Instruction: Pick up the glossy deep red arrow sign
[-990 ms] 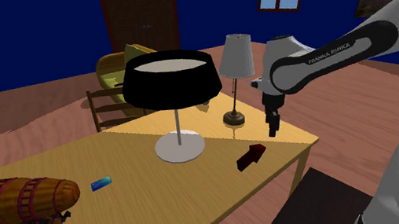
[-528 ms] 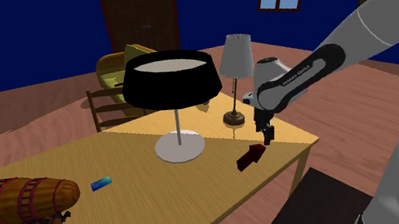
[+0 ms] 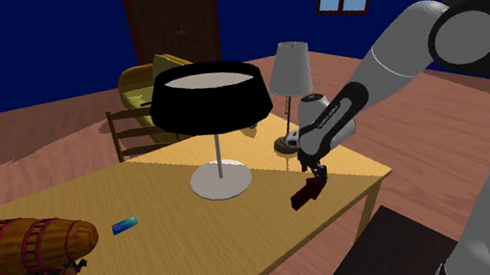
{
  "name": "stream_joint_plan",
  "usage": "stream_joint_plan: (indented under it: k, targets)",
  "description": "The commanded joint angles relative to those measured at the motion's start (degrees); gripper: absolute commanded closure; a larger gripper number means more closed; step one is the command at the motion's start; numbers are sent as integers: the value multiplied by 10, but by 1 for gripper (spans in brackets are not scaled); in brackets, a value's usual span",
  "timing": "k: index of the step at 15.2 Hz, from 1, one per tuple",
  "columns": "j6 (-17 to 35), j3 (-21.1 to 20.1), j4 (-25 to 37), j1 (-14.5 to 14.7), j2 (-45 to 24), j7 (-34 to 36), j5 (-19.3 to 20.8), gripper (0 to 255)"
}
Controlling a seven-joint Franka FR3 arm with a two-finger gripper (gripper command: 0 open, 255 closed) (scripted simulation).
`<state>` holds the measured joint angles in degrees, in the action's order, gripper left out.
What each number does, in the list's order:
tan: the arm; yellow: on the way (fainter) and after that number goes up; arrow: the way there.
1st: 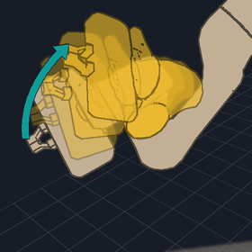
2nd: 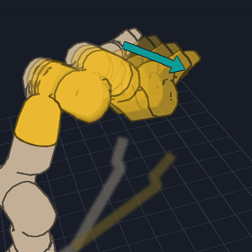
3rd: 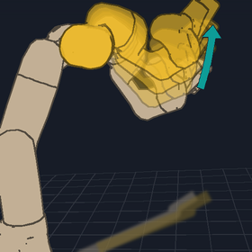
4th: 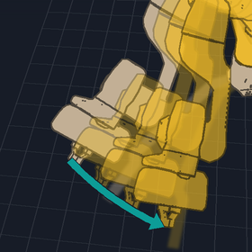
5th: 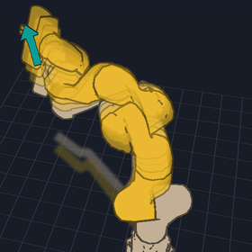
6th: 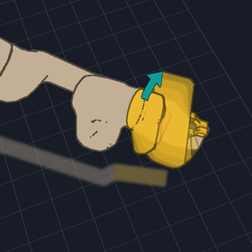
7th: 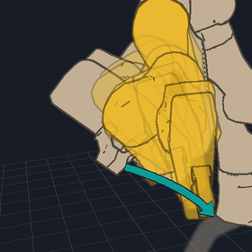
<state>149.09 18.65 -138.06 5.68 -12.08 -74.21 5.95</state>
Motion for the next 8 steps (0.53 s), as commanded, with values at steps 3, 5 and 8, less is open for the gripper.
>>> stream_joint_plan:
  k: [3, 5, 8]
  targets:
    - [34, -8, 5, -7, -39, -14, -13, 0]
    - [48, -12, 6, -10, -54, -17, -19, 0]
    - [60, -15, 7, -12, -67, -19, -23, 0]
